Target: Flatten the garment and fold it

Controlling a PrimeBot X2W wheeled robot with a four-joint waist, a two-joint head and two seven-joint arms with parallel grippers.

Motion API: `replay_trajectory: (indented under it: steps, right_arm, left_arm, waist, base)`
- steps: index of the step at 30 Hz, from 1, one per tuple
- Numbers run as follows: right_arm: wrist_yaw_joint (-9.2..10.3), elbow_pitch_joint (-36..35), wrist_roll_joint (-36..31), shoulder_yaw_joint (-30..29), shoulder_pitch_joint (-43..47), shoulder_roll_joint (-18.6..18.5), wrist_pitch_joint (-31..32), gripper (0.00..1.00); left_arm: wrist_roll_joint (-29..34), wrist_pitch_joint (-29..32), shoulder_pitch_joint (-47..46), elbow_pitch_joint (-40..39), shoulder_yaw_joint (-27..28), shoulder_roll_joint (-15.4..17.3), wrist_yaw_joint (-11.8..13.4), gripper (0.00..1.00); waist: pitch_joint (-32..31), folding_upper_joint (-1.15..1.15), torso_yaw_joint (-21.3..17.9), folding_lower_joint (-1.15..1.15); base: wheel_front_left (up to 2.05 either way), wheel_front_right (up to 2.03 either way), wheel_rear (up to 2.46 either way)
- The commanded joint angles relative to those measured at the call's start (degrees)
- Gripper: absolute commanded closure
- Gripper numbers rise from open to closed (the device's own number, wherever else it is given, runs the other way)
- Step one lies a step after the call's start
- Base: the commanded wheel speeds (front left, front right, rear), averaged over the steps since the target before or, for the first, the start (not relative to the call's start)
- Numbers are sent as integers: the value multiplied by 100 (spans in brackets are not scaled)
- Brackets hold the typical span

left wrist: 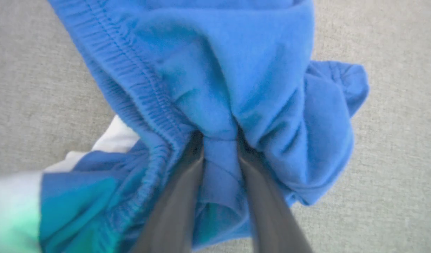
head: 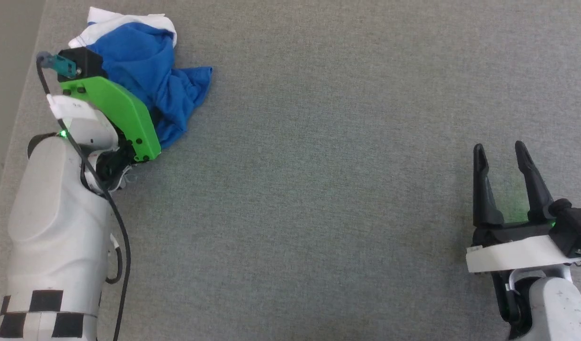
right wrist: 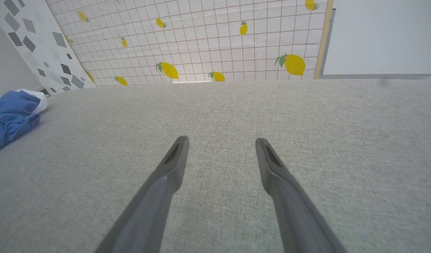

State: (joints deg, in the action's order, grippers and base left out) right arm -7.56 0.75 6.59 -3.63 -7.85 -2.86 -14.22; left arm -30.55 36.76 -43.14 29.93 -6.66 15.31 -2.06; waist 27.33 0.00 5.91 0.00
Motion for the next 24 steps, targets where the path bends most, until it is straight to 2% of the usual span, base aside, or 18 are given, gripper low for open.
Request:
replay_trajectory:
  steps: [1, 8, 14, 16, 17, 24]
  right_arm:
    - [8, 43, -3, 15, -26, -1, -50, 0]
    - [8, 284, 117, 101, 114, -1, -58, 0]
    - [8, 570, 357, 204, 261, -1, -69, 0]
    - [8, 675, 450, 226, 335, -1, -73, 0]
    - [8, 755, 561, 225, 433, -1, -75, 0]
    - [8, 785, 677, 88, 678, -1, -76, 0]
  left_arm:
    - [44, -224, 237, 161, -88, -85, -85, 100]
    - [629, -1694, -403, -301, -349, 164, -323, 100]
    - [1061, -2766, -996, -1028, -1207, 183, -517, 100]
    - [1085, -2975, -1057, -1189, -1677, 171, -535, 100]
    - [947, -3081, -986, -1302, -2357, 101, -539, 100]
    - [693, -3430, -440, -981, -4146, -258, -541, 100]
  waist:
    - [-218, 0, 133, 0]
    - [-838, 0, 272, 0]
    - [-1498, 0, 69, 0]
    - [-1726, 0, -62, 0]
    - [-1952, 0, -245, 0]
    - [-2152, 0, -542, 0]
  base:
    - [0, 0, 0]
    - [0, 0, 0]
    - [0, 0, 0]
    - [0, 0, 0]
    - [0, 0, 0]
    - [0, 0, 0]
